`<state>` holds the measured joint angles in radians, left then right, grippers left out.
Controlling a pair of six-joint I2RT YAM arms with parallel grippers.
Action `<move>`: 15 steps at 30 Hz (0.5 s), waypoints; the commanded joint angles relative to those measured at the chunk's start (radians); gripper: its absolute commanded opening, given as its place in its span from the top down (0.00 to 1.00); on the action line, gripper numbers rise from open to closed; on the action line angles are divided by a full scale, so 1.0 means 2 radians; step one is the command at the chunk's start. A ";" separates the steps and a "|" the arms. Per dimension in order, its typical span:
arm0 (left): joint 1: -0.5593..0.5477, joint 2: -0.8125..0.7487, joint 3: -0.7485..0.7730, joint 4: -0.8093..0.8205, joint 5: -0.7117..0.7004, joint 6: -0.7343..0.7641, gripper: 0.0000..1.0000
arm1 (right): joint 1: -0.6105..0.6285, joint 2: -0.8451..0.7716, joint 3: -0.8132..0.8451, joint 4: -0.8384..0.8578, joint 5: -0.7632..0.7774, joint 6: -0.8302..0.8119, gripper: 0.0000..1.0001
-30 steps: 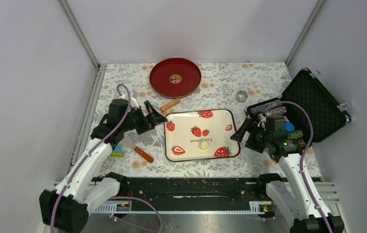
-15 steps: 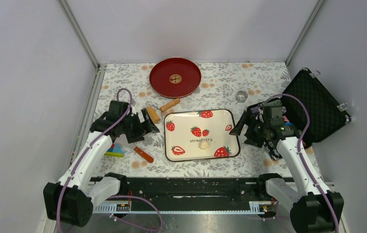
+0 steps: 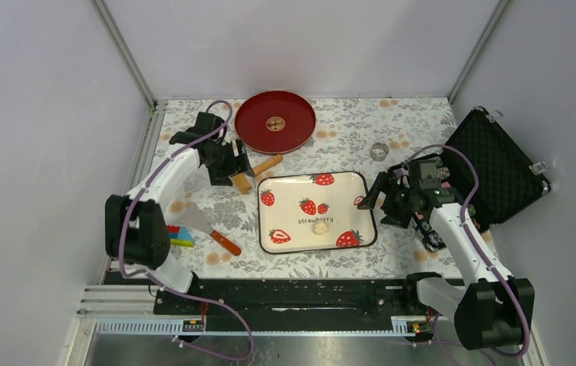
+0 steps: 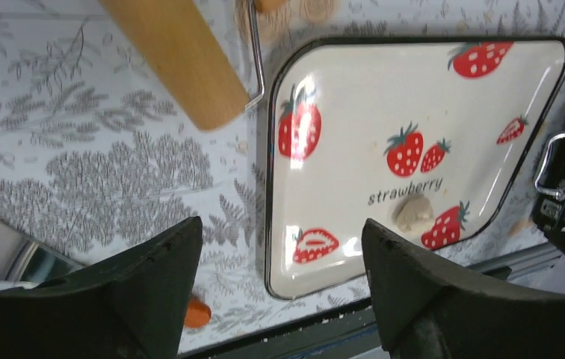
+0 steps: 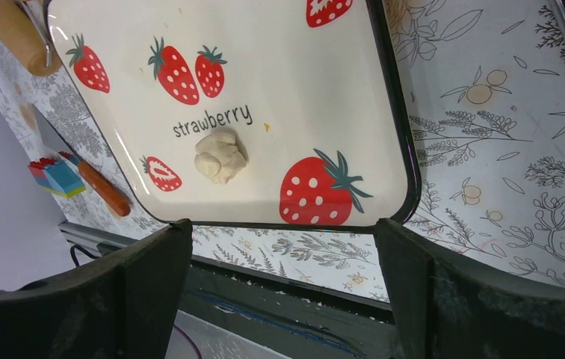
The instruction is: Roll out the dumpling wrappers from the dough
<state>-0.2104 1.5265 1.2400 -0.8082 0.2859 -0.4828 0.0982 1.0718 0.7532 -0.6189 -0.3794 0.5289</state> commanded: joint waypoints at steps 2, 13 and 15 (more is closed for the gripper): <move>-0.008 0.084 0.074 0.035 -0.019 -0.022 0.29 | 0.002 0.015 -0.003 0.013 0.016 -0.001 0.01; -0.028 0.207 0.139 0.092 -0.068 -0.050 0.55 | 0.002 0.050 0.000 -0.004 0.037 -0.040 0.01; -0.029 0.219 0.145 0.083 -0.086 -0.051 0.58 | 0.002 0.056 0.001 -0.008 0.040 -0.047 0.01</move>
<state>-0.2668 1.9381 1.4731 -0.6693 0.1970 -0.5732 0.0982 1.1660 0.7464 -0.6125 -0.3298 0.4881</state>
